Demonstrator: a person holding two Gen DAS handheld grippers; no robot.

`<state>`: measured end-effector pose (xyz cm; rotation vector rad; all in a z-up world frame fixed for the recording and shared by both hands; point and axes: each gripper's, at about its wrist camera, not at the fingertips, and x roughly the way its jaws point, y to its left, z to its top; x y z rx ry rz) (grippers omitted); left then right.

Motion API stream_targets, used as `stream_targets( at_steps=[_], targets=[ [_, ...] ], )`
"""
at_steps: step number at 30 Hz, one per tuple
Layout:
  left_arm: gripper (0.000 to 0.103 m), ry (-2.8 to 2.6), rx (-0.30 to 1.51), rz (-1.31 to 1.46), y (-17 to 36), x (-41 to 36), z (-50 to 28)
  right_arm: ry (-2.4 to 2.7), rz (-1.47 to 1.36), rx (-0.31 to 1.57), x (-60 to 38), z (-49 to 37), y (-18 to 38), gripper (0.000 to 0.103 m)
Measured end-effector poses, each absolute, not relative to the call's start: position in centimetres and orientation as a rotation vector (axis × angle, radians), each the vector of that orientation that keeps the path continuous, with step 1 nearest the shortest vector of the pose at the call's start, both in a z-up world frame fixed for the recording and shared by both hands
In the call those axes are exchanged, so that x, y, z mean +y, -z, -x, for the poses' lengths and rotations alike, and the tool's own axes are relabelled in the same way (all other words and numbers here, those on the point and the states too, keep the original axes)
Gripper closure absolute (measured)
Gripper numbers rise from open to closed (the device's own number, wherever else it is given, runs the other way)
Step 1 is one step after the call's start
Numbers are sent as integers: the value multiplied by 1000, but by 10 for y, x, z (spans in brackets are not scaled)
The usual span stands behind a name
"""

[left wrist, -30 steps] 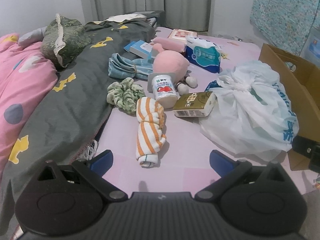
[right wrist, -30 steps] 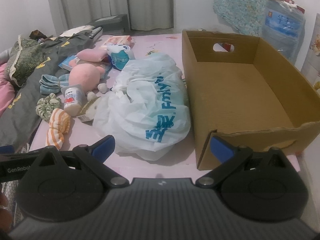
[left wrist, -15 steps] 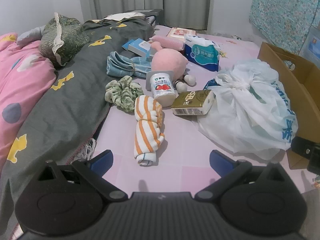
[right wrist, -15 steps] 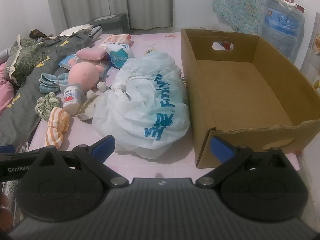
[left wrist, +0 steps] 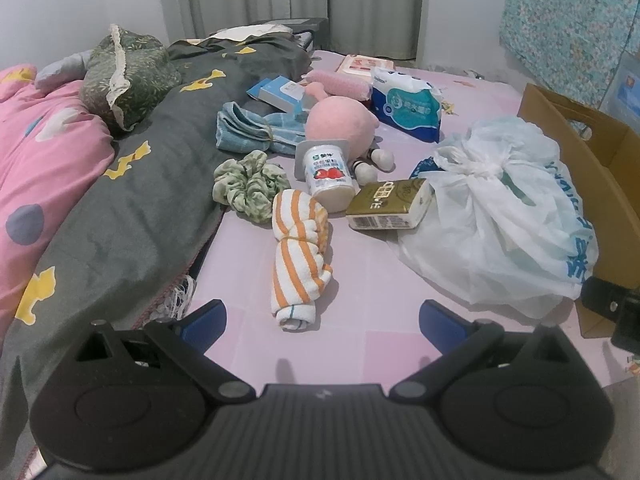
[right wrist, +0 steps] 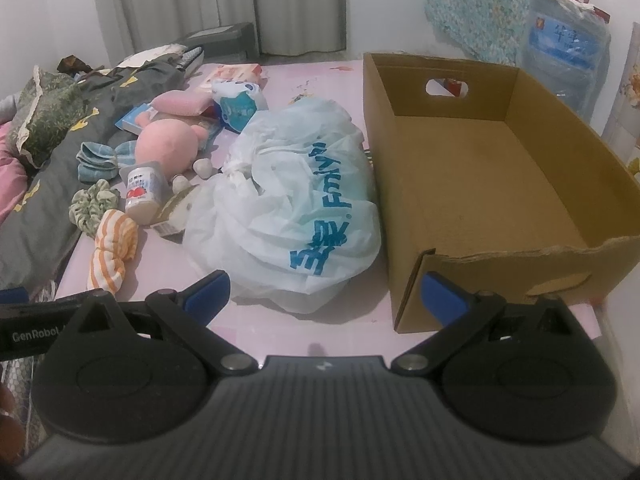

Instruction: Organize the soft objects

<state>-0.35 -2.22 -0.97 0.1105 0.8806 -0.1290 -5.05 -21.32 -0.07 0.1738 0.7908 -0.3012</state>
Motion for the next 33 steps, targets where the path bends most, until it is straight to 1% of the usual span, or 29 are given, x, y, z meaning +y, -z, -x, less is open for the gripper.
stream_targets(
  at_steps=[15, 21, 26, 33],
  targets=[
    [0, 123, 885, -114, 10, -19, 3, 298, -177, 789, -213, 51, 1, 1],
    [0, 114, 872, -135, 7, -16, -2, 271, -169, 759, -210, 47, -1, 1],
    [0, 95, 801, -149, -15, -5, -22, 166, -92, 682, -207, 27, -33, 1],
    [0, 75, 732, -150, -47, 10, -74, -66, -31, 616, -216, -37, -94, 1]
  ],
)
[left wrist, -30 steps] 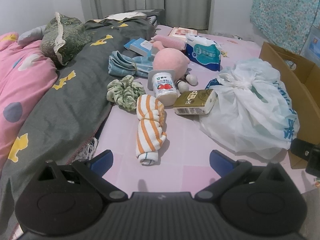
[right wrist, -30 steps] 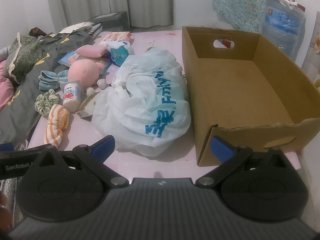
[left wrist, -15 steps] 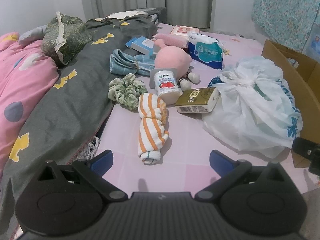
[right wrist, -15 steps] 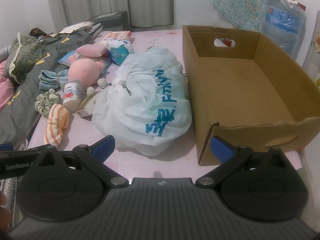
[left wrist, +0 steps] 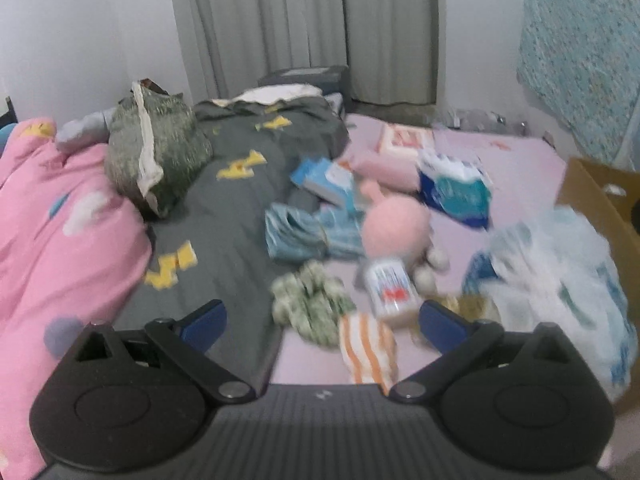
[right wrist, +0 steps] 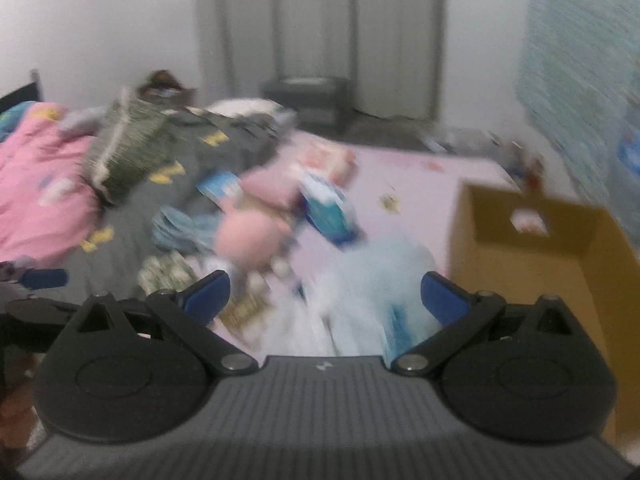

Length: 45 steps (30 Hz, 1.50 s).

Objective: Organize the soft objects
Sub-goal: 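Reach the right gripper to the pink bubble-wrap pouch and grasp it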

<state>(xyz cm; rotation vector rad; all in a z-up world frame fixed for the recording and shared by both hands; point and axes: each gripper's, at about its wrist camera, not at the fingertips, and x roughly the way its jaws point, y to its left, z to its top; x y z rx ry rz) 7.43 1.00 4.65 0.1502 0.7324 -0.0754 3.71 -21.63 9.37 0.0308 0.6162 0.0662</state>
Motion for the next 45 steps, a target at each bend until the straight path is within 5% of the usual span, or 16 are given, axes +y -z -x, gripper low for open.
stream_targets(
  at_steps=[7, 14, 20, 25, 30, 34, 45],
  targets=[
    [0, 134, 739, -131, -55, 6, -139, -217, 64, 636, -227, -127, -113, 1],
    [1, 209, 732, -126, -50, -15, -205, -324, -188, 739, -266, -238, -104, 1],
    [13, 276, 764, -32, -35, -28, -267, -439, -279, 808, -267, -346, -80, 14],
    [40, 290, 848, 27, -14, -33, -322, -509, -330, 932, -254, -432, -43, 31],
    [44, 273, 893, 49, -5, -32, -370, -507, -525, 1087, -251, -478, 2, 54],
    [61, 264, 948, 4, 3, -40, -387, -506, -493, 1090, -243, -490, 13, 56],
    [61, 404, 1101, 119, 24, -51, -373, -523, -454, 1188, -229, -535, 43, 54]
  ],
)
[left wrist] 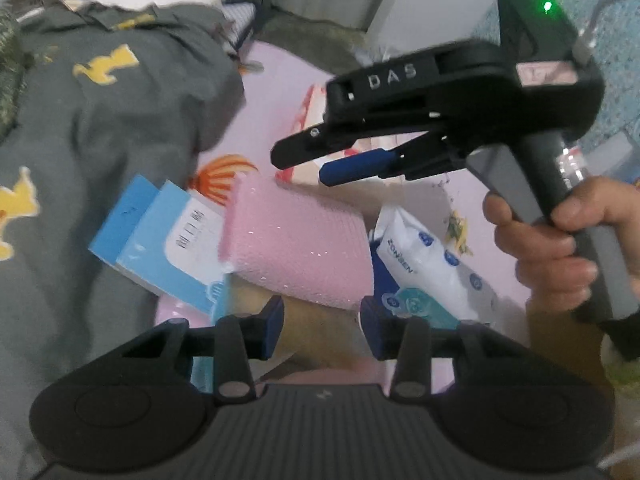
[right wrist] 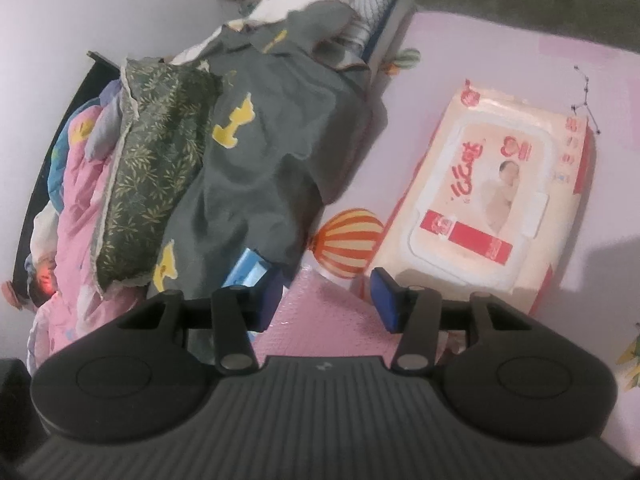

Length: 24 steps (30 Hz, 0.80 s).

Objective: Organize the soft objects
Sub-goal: 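Reach the right gripper to the pink bubble-wrap pouch and grasp it, then carry the pink pouch with the right gripper into the cardboard box and release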

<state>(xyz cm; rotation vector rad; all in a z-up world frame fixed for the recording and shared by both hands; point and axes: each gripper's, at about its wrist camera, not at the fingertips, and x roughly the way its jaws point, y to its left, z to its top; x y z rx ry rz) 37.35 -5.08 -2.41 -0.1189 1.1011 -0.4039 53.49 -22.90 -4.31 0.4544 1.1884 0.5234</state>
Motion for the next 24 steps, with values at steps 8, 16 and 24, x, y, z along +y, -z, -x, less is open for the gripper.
stream_targets(
  at_steps=[8, 16, 24],
  targets=[
    [51, 326, 1049, 69, 32, -58, -390, -527, -515, 1238, -234, -541, 64, 41],
    [43, 255, 985, 92, 24, -29, -402, -603, -628, 1282, -229, -537, 63, 39],
    [47, 220, 939, 68, 14, -22, -394, -606, -599, 1266, -214, -529, 65, 56]
  ],
)
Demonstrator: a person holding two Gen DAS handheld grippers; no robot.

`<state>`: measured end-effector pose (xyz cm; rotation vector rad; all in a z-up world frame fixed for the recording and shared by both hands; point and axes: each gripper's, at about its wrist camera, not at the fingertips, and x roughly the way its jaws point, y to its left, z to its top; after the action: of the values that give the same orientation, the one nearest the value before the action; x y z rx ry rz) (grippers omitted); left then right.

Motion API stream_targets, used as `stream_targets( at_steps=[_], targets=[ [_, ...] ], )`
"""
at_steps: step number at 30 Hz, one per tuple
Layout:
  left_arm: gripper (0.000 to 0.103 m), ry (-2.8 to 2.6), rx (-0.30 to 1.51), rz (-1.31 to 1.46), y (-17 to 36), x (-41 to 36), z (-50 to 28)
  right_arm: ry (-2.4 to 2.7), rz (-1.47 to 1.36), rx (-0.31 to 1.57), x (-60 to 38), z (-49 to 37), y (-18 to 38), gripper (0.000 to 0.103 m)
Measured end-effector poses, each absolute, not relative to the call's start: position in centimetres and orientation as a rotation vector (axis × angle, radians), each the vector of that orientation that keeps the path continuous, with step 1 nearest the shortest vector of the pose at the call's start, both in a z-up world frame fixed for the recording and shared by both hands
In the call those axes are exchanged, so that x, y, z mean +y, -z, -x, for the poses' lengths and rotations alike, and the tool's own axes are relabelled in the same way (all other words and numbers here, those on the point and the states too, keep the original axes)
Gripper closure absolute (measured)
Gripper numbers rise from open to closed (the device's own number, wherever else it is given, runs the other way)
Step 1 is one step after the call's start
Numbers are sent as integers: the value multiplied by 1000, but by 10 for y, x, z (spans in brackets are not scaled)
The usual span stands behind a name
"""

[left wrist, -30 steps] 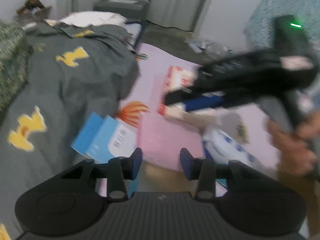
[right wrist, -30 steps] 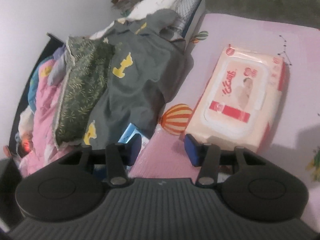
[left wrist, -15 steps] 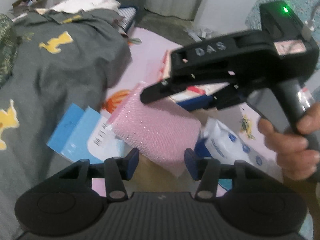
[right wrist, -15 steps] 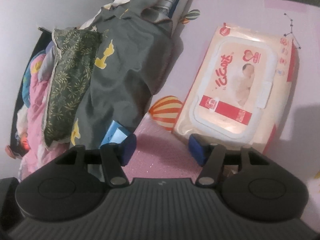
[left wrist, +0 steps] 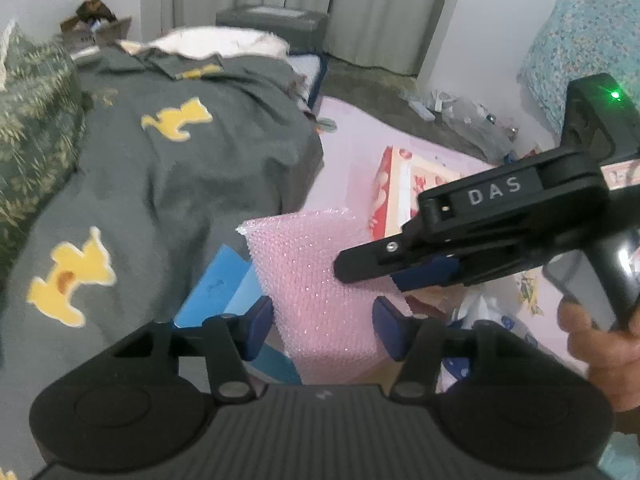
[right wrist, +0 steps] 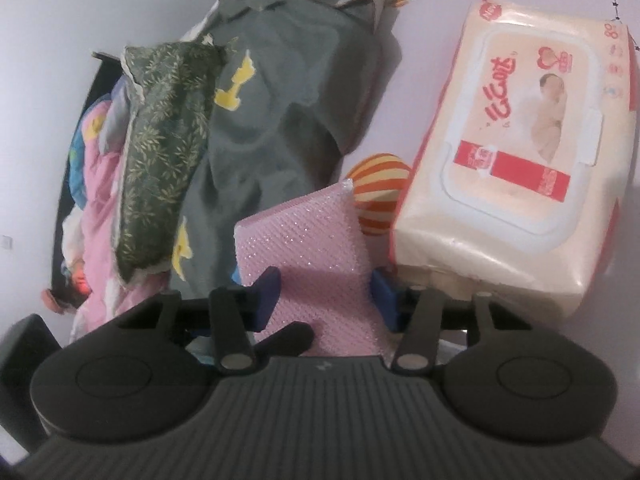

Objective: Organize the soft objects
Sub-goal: 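Carry the pink pouch with the right gripper into the cardboard box and release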

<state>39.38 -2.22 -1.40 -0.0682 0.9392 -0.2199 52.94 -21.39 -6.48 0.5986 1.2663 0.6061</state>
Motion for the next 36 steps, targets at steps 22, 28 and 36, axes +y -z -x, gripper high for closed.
stream_targets(
  at_steps=[22, 28, 36],
  targets=[
    [48, 685, 761, 2, -109, -209, -269, -384, -818, 858, -454, -301, -85, 64],
    [48, 816, 906, -95, -71, -313, -248, -177, -939, 855, -549, -212, -47, 62],
    [46, 805, 1014, -314, -14, -409, -241, -35, -1098, 935, -622, -183, 34, 62]
  ],
)
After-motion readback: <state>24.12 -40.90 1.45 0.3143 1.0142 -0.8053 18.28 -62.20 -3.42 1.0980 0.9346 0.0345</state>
